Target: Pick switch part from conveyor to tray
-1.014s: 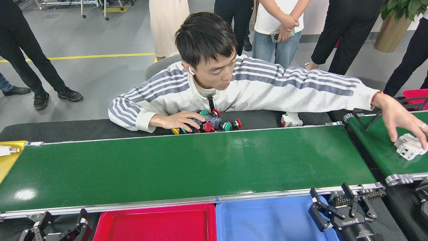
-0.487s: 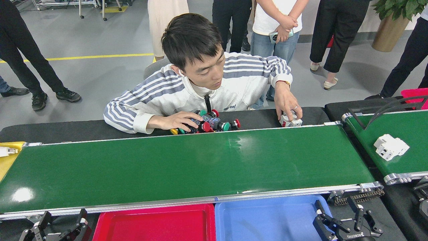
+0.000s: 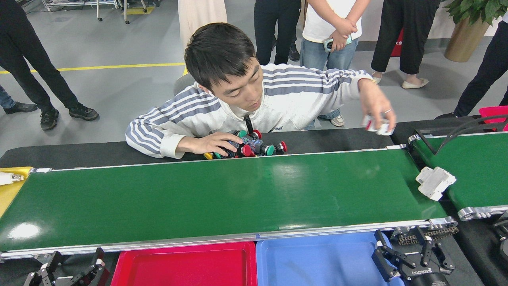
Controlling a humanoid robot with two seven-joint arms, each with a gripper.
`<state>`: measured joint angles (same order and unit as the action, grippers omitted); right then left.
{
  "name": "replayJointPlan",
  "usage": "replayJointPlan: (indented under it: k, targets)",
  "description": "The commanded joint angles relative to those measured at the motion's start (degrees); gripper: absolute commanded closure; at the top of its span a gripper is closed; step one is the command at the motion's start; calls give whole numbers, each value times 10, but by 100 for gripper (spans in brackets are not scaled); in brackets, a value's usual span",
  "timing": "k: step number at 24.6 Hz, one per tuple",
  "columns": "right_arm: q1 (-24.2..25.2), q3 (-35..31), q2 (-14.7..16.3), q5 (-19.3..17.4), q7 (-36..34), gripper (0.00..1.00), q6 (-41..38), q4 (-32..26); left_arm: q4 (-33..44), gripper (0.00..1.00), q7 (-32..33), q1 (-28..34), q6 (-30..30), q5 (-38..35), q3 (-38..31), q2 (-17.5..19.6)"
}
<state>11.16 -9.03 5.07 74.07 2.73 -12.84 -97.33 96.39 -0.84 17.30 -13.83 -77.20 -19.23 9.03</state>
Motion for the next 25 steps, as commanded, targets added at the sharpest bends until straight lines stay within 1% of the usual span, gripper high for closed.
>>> replayJointPlan:
  k: [1,6,8,11,14,16,20,22,25]
  targets:
    - [-12,-3,5,-2,-4,0,-3,-5,5,0,-5,-4,-1,1,-4,6]
    - [-21,-6,5,-3,0,0,2,7,6,0,-5,-2,-1,1,-4,3]
    - [-32,-21,6,-7,1,0,2,20,6,0,-5,-2,-1,1,-4,5]
    - [-63,-30,10,-11,5,0,2,53,8,0,-5,-3,-1,1,-4,4]
    - [-108,-30,32,-11,30,0,2,98,11,0,-5,-3,-1,1,-4,4]
    - [-133,-29,41,-11,39,0,3,130,11,0,-5,-3,-1,1,-4,5]
    - [-165,-24,47,-6,61,0,3,162,12,0,-5,-2,-1,0,0,5]
    - [-172,-20,47,-3,68,0,3,175,12,0,-5,-1,-1,0,2,6]
    - [-188,5,46,-2,69,0,4,201,11,0,-5,-3,-1,0,2,9]
